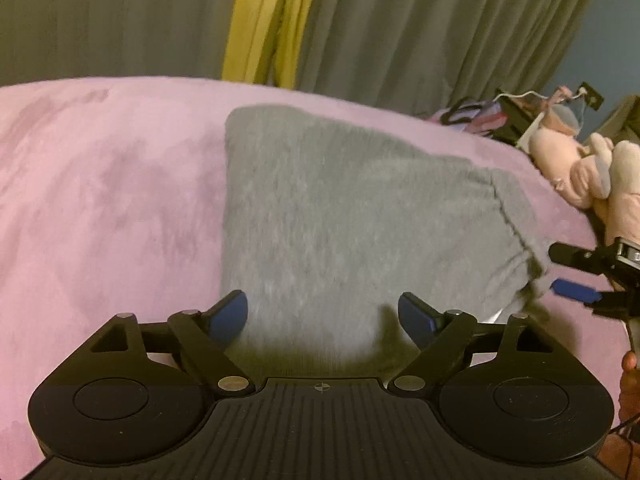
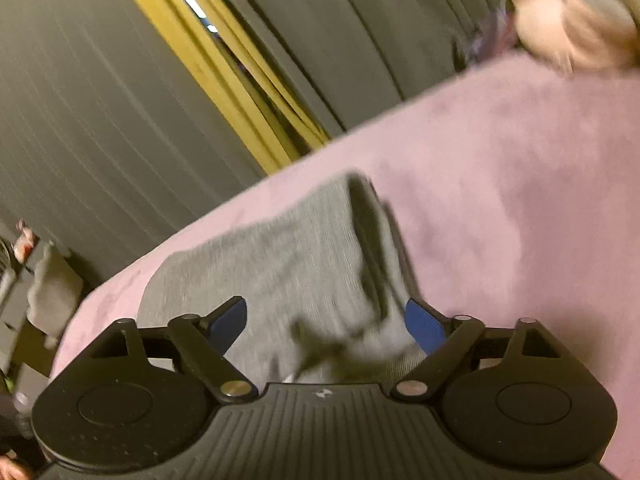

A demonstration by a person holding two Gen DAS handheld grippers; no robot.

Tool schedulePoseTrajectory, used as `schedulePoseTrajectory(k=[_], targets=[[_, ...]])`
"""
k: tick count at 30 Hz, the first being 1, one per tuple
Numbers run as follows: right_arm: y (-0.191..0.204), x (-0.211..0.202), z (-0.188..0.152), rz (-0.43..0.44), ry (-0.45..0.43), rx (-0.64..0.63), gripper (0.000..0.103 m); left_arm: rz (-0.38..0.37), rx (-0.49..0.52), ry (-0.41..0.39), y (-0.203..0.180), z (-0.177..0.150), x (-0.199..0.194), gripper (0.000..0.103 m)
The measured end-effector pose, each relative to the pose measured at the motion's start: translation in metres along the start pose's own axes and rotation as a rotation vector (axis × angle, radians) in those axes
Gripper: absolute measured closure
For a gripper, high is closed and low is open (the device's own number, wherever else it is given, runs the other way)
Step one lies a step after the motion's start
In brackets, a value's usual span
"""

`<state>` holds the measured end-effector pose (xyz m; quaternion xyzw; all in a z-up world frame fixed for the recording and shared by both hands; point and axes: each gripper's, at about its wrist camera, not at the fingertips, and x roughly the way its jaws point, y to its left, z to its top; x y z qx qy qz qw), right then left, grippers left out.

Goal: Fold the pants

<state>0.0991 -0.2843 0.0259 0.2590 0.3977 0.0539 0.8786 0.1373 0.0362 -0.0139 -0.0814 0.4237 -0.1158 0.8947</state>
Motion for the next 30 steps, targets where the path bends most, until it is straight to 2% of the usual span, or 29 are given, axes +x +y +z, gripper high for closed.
schedulePoseTrajectory(k=[2,5,8,14,18,21,24,25,26,30], targets=[[-0.011,0.006,-0.011,0.016,0.041,0.091,0.031,-0.001,0.019,-0.008,-0.003,-0.005,-0.005,0.014],[-0.026,0.012,-0.019,0.031,0.046,0.190,0.032,0.010,0.030,-0.020,-0.008,-0.011,-0.010,0.011],[-0.031,0.020,-0.021,0.040,0.046,0.278,0.027,0.029,0.002,-0.019,-0.011,-0.015,-0.010,0.011],[-0.026,0.017,-0.026,0.035,0.009,0.255,0.030,0.044,-0.047,-0.034,-0.005,-0.020,-0.017,0.011],[-0.039,0.019,-0.031,0.090,0.036,0.373,0.023,0.069,-0.096,-0.038,0.004,-0.023,-0.019,0.011],[-0.038,0.024,-0.034,0.078,0.032,0.373,0.022,0.112,-0.122,-0.047,0.008,-0.025,-0.020,0.011],[-0.037,0.031,-0.031,0.107,0.012,0.410,0.023,0.147,-0.160,-0.066,0.013,-0.028,-0.023,0.010],[-0.037,0.034,-0.030,0.110,0.008,0.426,0.031,0.154,-0.172,-0.069,0.015,-0.029,-0.024,0.009],[-0.038,0.037,-0.029,0.104,0.004,0.433,0.051,0.159,-0.182,-0.071,0.016,-0.031,-0.024,0.009],[-0.038,0.044,-0.031,0.093,-0.015,0.428,0.049,0.163,-0.215,-0.078,0.017,-0.044,-0.025,0.008]])
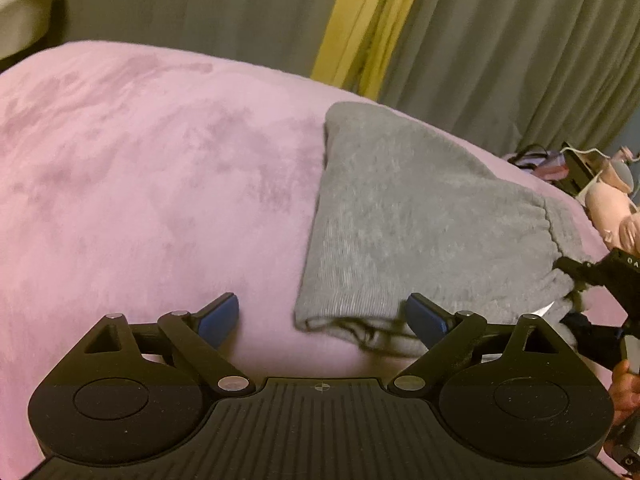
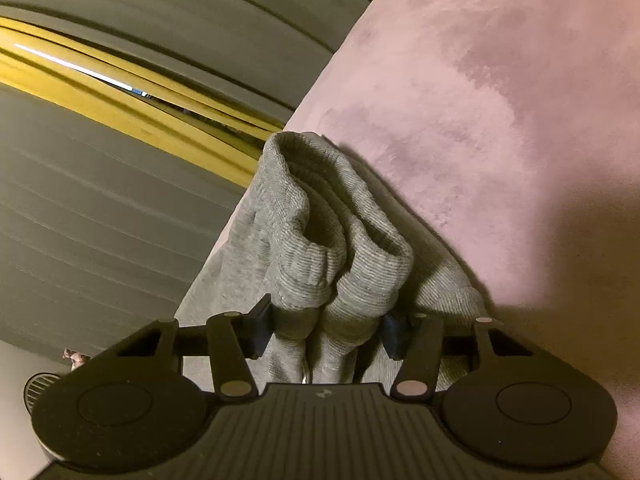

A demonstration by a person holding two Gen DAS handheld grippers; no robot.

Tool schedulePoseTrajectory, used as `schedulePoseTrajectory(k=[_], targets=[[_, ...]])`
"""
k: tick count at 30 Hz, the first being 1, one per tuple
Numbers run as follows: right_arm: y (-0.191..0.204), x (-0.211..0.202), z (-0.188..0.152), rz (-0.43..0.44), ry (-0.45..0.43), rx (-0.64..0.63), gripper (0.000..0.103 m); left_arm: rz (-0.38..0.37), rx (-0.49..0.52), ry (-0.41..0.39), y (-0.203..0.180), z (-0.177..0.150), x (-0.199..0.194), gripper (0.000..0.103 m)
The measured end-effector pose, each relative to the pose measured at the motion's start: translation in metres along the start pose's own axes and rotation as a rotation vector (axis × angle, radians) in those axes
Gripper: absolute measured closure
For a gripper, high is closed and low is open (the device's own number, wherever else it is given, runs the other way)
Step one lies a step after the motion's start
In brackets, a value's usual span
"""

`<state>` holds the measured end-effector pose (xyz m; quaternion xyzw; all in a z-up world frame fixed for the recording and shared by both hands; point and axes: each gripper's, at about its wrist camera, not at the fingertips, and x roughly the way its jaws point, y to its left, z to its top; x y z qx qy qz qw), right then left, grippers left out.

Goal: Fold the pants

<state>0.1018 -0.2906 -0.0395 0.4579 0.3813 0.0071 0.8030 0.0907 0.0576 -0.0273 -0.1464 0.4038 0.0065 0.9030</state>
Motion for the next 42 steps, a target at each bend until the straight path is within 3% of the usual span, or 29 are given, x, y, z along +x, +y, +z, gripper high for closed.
schedulePoseTrajectory(k=[3,5,8,12,16,17,20,23,25,30,35,42], targets=[[0.008,0.000,-0.002,-0.014,-0.001,-0.030,0.046,-0.011,-0.021,-0.012,0.000,0.001,0.000,0.008],[0.015,0.000,-0.003,-0.031,-0.011,-0.060,0.058,0.001,-0.030,-0.031,0.002,0.001,-0.002,0.008],[0.034,-0.023,-0.011,-0.022,-0.054,-0.133,0.061,-0.007,-0.057,-0.056,0.006,0.001,-0.006,0.008],[0.037,-0.040,-0.016,-0.008,-0.105,-0.139,0.061,0.014,-0.069,-0.056,0.008,0.002,-0.005,0.008],[0.019,-0.019,-0.016,-0.166,-0.079,-0.218,0.060,0.040,-0.060,-0.055,0.008,0.003,-0.003,0.008],[0.013,-0.015,-0.017,-0.170,-0.059,-0.227,0.060,0.046,-0.061,-0.053,0.008,0.003,-0.003,0.008],[0.019,-0.026,-0.015,-0.146,-0.059,-0.230,0.051,0.057,-0.063,-0.042,0.009,0.003,0.000,0.008],[0.033,-0.032,-0.017,-0.161,-0.069,-0.312,0.045,0.079,-0.060,-0.019,0.008,0.002,0.007,0.008],[0.037,-0.030,-0.023,-0.197,-0.059,-0.375,0.037,0.093,-0.052,-0.012,0.007,0.001,0.011,0.007],[0.045,-0.016,-0.039,-0.265,-0.028,-0.575,0.028,0.125,-0.034,0.011,0.004,0.000,0.018,0.005],[0.051,-0.013,-0.049,-0.315,-0.042,-0.682,0.009,0.130,-0.059,0.027,0.009,0.002,0.019,0.002],[0.044,-0.020,-0.053,-0.325,-0.024,-0.683,0.005,0.151,-0.049,0.032,0.007,0.001,0.016,0.002]])
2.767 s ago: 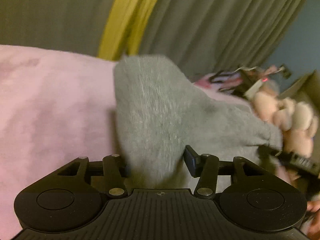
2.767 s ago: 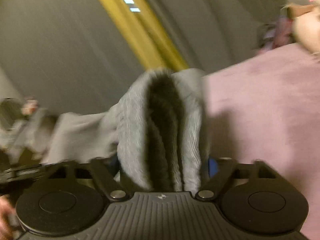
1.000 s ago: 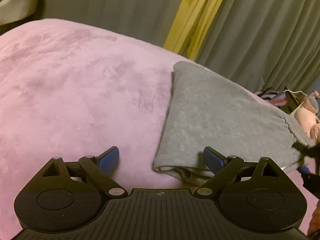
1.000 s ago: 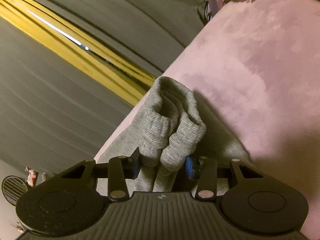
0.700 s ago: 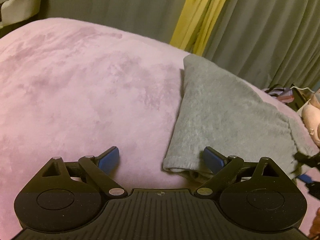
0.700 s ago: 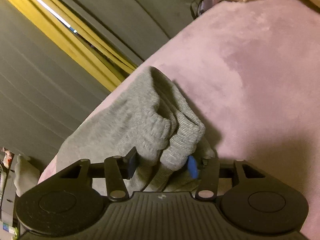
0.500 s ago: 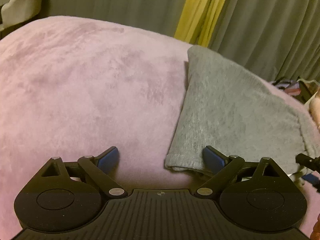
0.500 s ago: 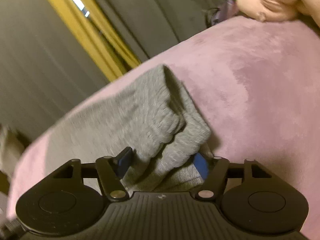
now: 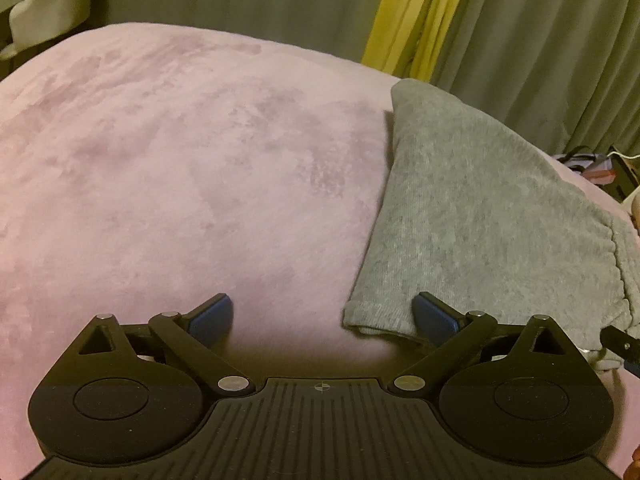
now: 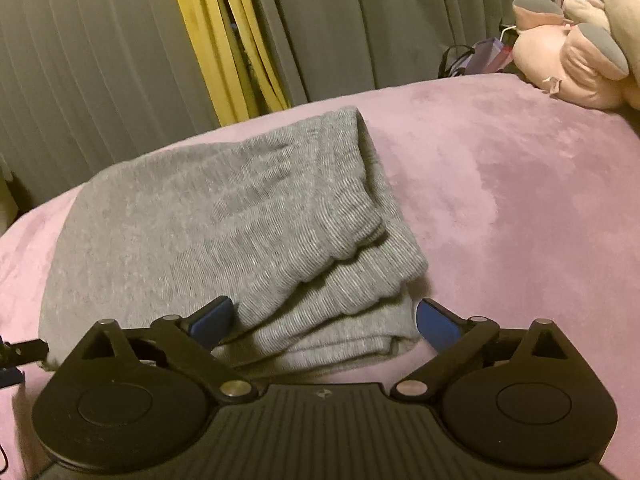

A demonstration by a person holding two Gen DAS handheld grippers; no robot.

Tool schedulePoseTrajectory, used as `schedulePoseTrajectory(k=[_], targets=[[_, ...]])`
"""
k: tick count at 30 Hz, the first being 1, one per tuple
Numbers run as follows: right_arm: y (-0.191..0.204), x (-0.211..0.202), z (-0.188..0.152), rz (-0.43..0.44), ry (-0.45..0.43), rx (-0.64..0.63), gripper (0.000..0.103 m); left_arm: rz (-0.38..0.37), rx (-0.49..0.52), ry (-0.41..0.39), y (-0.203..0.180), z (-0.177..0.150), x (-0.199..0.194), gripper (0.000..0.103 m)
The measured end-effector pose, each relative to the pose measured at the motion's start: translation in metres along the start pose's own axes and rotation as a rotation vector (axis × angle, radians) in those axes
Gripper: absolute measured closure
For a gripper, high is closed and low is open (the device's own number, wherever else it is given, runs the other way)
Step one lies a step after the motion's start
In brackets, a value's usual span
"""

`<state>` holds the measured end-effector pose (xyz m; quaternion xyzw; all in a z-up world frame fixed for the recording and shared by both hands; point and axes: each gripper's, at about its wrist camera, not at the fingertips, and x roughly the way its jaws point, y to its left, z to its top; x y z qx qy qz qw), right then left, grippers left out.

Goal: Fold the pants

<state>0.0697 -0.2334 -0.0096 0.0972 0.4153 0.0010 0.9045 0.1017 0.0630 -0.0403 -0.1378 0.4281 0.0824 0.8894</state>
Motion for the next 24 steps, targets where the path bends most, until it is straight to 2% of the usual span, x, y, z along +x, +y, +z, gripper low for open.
schedulePoseTrajectory(k=[3,5,8,11,13,14,15,16,18,19,20,24], targets=[[0.000,0.000,-0.002,-0.033,0.007,-0.016,0.004,0.023,0.003,-0.003,0.000,0.001,-0.003,0.003],[0.001,-0.001,-0.003,-0.064,0.016,-0.026,0.004,0.017,0.021,-0.032,-0.001,0.001,-0.013,0.003],[-0.002,-0.010,-0.005,-0.079,0.003,-0.009,0.004,-0.044,0.048,-0.070,-0.001,-0.002,-0.028,0.003],[-0.012,-0.013,-0.012,-0.077,0.030,0.033,0.004,-0.130,0.100,-0.003,-0.009,-0.005,-0.026,0.003],[-0.022,-0.012,-0.017,-0.030,0.052,0.089,0.005,-0.135,0.165,0.031,-0.021,-0.008,-0.023,0.003],[-0.025,-0.012,-0.018,-0.007,0.063,0.121,0.009,-0.149,0.182,0.053,-0.026,-0.009,-0.021,0.003],[-0.028,-0.013,-0.019,0.030,0.072,0.164,0.013,-0.189,0.181,0.064,-0.028,-0.010,-0.021,0.003],[-0.031,-0.014,-0.020,0.079,0.075,0.207,0.022,-0.246,0.168,0.063,-0.029,-0.012,-0.022,0.003],[-0.040,-0.014,-0.022,0.261,0.095,0.335,0.026,-0.342,0.123,0.048,-0.027,-0.012,-0.024,0.003],[-0.043,-0.010,-0.024,0.367,0.113,0.398,0.025,-0.359,0.087,0.040,-0.026,-0.010,-0.021,0.003],[-0.044,-0.006,-0.026,0.425,0.120,0.437,0.025,-0.364,0.054,0.038,-0.026,-0.008,-0.017,0.003],[-0.049,0.015,-0.026,0.470,0.116,0.553,0.021,-0.335,-0.064,0.034,-0.021,-0.003,0.005,0.003]])
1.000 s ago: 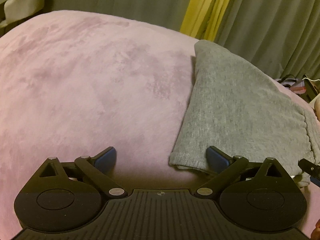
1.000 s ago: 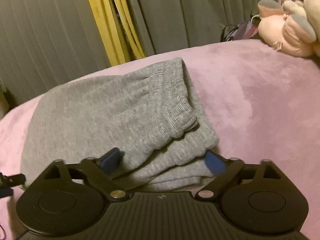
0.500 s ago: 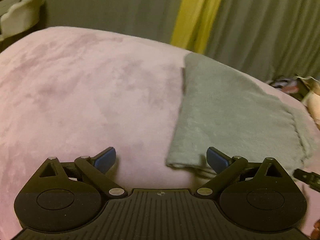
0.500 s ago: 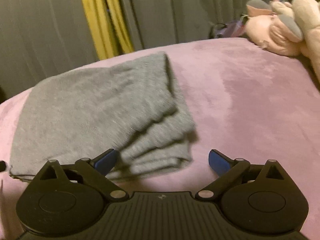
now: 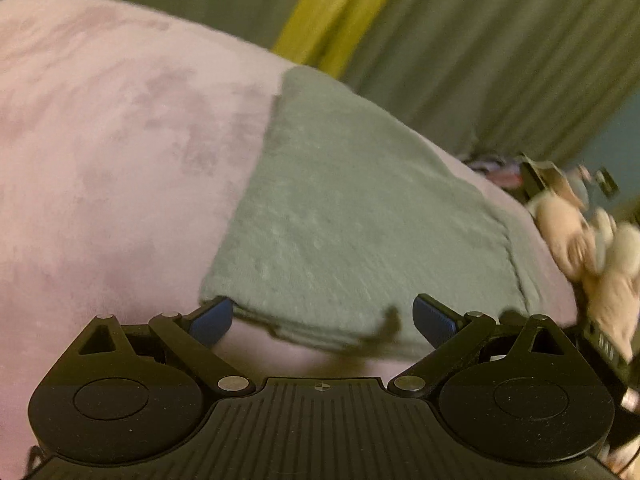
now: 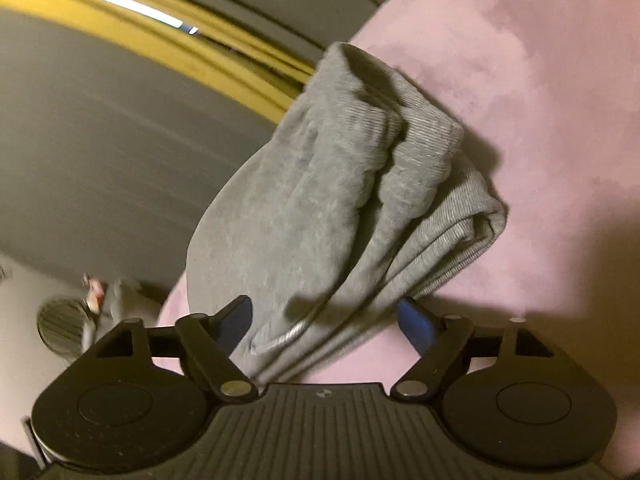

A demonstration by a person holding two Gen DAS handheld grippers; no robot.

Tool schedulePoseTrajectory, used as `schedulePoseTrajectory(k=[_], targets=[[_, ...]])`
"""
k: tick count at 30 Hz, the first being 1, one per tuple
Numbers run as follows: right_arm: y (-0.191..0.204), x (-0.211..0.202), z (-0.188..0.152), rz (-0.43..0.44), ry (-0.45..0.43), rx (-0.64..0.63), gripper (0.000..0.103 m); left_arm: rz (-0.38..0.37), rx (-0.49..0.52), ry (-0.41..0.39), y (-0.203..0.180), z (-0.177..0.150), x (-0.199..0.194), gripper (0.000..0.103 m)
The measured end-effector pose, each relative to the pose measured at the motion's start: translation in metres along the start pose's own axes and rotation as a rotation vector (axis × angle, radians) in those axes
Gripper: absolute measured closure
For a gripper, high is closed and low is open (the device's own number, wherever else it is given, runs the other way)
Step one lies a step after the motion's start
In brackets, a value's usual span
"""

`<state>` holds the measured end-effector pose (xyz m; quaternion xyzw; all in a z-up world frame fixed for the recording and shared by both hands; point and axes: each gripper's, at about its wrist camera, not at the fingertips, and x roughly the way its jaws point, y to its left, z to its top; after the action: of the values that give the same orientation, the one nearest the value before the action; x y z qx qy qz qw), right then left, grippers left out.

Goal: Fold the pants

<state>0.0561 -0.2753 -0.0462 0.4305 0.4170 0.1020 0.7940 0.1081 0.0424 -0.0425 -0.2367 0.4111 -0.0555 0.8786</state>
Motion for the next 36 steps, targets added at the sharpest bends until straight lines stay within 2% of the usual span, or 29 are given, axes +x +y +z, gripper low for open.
schedulePoseTrajectory(k=[2,4,5,6,8,10,12,14,18,21,23,25,29,31,34,36], targets=[[-0.009,0.007,0.005,0.000,0.000,0.031,0.021,0.003,-0.055,-0.019,0.007,0.003,0.004,0.004],[-0.017,0.000,0.009,0.022,-0.056,0.051,0.021,0.013,-0.068,-0.041,0.011,0.006,0.005,0.004],[-0.022,-0.005,0.013,0.018,-0.086,0.072,0.022,0.054,-0.059,-0.065,0.011,0.006,0.002,0.004],[-0.029,-0.011,0.017,0.013,-0.119,0.109,0.022,0.129,-0.031,-0.117,0.010,0.007,-0.001,0.004],[-0.049,-0.019,0.022,0.022,-0.159,0.209,0.024,0.188,-0.031,-0.179,0.016,0.011,-0.007,0.004],[-0.058,-0.022,0.022,0.061,-0.167,0.270,0.024,0.104,-0.153,-0.144,0.031,0.012,-0.007,0.004],[-0.052,-0.022,0.017,0.090,-0.167,0.256,0.022,0.020,-0.250,-0.086,0.039,0.008,-0.004,0.005],[-0.040,-0.015,0.015,0.113,-0.107,0.190,0.021,-0.046,-0.257,-0.049,0.037,0.005,-0.004,0.004],[-0.019,0.003,0.004,0.139,-0.009,0.102,0.020,-0.065,-0.178,-0.004,0.022,0.003,0.000,0.004],[-0.005,0.009,-0.001,0.180,0.049,0.066,0.016,-0.118,-0.212,0.058,0.021,0.000,0.006,0.004],[-0.004,0.008,-0.001,0.153,0.039,0.053,0.016,-0.125,-0.189,0.066,0.017,0.000,0.009,0.004],[-0.015,0.002,0.003,0.143,-0.005,0.115,0.016,-0.118,-0.162,0.064,0.015,0.001,0.012,0.004],[-0.036,-0.014,0.013,0.151,-0.084,0.224,0.016,-0.080,-0.193,0.030,0.023,0.003,0.010,0.004],[-0.037,-0.018,0.011,0.151,-0.078,0.211,0.013,-0.066,-0.214,0.029,0.026,0.004,0.014,0.004],[-0.024,-0.003,0.007,0.170,-0.010,0.144,0.013,-0.066,-0.236,0.020,0.031,0.006,0.018,0.004],[-0.016,0.002,0.004,0.125,-0.034,0.092,0.013,-0.046,-0.236,0.002,0.033,0.008,0.018,0.004]])
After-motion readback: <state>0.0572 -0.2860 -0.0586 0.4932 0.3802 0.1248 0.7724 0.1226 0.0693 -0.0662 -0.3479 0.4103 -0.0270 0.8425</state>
